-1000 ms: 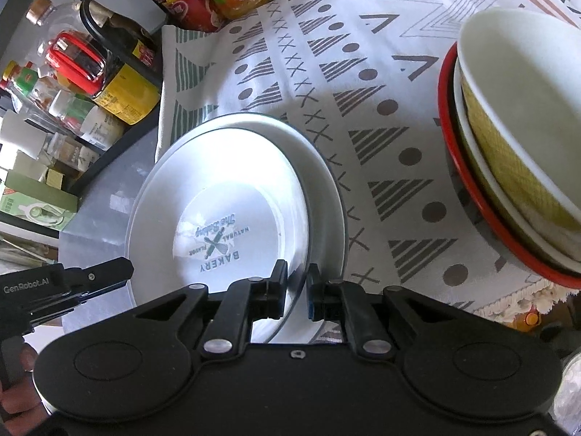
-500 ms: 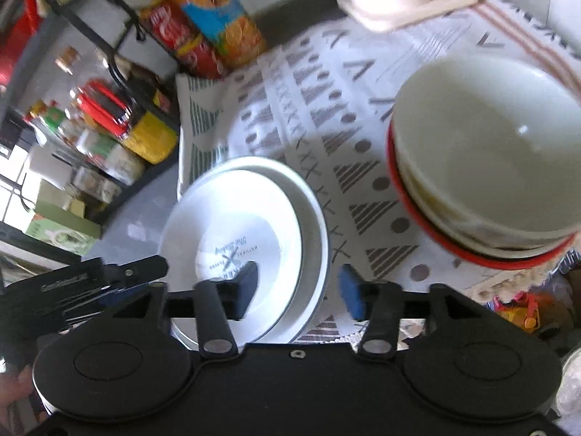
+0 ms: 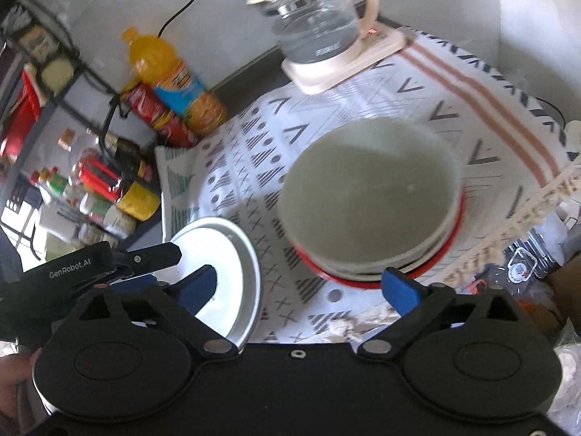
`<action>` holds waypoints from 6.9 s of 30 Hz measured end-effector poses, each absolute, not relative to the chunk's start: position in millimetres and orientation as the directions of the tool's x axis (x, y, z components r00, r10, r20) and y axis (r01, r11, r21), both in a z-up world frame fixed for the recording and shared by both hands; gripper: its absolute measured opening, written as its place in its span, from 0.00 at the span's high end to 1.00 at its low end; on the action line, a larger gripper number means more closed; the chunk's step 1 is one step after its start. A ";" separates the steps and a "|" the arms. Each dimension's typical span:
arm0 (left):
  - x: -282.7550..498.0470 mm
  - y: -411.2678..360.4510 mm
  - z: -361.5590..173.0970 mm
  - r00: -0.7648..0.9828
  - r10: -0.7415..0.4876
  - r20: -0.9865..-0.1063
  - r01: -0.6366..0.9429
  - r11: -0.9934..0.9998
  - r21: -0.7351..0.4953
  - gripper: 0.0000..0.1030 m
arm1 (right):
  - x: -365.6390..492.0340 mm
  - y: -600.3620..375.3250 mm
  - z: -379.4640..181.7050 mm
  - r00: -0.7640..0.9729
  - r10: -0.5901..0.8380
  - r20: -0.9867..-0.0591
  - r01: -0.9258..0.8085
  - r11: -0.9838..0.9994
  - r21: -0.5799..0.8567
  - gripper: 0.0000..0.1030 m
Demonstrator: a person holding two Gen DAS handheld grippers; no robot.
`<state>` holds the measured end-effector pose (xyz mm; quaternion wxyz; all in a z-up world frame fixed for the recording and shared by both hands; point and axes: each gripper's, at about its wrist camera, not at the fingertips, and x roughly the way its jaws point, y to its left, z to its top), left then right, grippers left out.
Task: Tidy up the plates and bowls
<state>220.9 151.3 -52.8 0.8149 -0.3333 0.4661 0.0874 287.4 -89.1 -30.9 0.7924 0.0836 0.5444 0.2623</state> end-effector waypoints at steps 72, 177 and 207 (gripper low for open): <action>278.8 113.3 -79.7 0.476 -0.114 -0.872 -0.651 0.621 -0.437 0.73 | 397.4 -91.8 -76.7 0.029 0.511 -0.859 -0.489 0.757 0.433 0.69; 98.7 135.5 17.5 0.601 -0.175 -0.780 -0.199 0.912 -0.359 0.26 | 140.5 -121.8 15.8 0.528 0.391 -0.754 -0.187 0.920 0.346 0.00; -17.3 72.4 21.1 0.673 -0.057 -0.738 -0.131 0.972 -0.194 0.00 | 26.2 -157.3 24.7 0.601 0.373 -0.707 -0.274 0.927 0.257 0.00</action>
